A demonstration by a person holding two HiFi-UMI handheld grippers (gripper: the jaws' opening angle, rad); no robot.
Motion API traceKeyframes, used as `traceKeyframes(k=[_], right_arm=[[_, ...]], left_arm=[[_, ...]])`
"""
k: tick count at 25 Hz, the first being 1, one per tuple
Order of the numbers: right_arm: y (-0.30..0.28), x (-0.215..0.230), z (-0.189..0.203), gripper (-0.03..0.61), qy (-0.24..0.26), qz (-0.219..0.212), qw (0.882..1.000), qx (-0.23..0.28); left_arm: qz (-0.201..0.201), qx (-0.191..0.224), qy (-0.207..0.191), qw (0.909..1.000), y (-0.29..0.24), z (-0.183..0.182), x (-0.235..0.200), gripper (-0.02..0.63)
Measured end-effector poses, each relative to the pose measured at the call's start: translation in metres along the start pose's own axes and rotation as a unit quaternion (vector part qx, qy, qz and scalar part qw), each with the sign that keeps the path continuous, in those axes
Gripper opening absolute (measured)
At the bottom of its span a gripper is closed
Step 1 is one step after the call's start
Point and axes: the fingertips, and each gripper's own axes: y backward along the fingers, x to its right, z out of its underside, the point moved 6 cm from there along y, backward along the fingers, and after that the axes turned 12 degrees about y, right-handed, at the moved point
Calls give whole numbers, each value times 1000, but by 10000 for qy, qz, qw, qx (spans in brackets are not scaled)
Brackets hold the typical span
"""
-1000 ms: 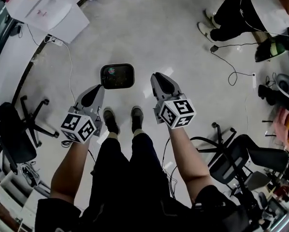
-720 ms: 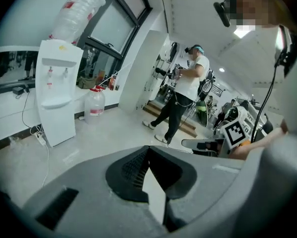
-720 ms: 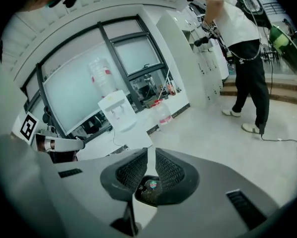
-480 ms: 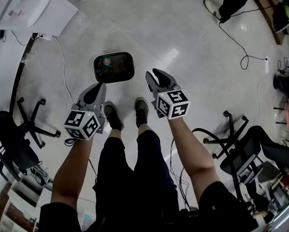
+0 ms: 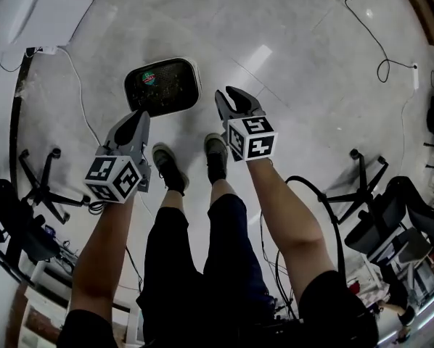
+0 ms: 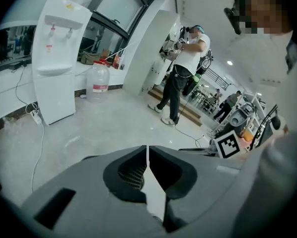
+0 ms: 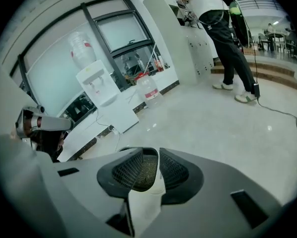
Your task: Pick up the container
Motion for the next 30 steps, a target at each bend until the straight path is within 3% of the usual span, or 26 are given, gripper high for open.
traceKeyframes(k=[5, 11, 23, 28, 30], right_arm=[[-40, 7, 48, 72, -270, -44, 9992, -308], [-81, 14, 96, 72, -59, 59, 9982, -595], [-152, 25, 176, 74, -484, -234, 9940, -949], [-181, 25, 203, 74, -751, -449, 9891, -1183], [-189, 30, 211, 74, -784, -402, 9883, -1242]], left_arm=[[-52, -165, 45, 9998, -29, 16, -23, 11], [-53, -97, 183, 9998, -58, 28, -39, 11], [-196, -206, 161, 9995, -98, 64, -76, 11], [-150, -248, -138, 9995, -105, 74, -81, 11], [-148, -209, -74, 9996, -110, 76, -85, 11]])
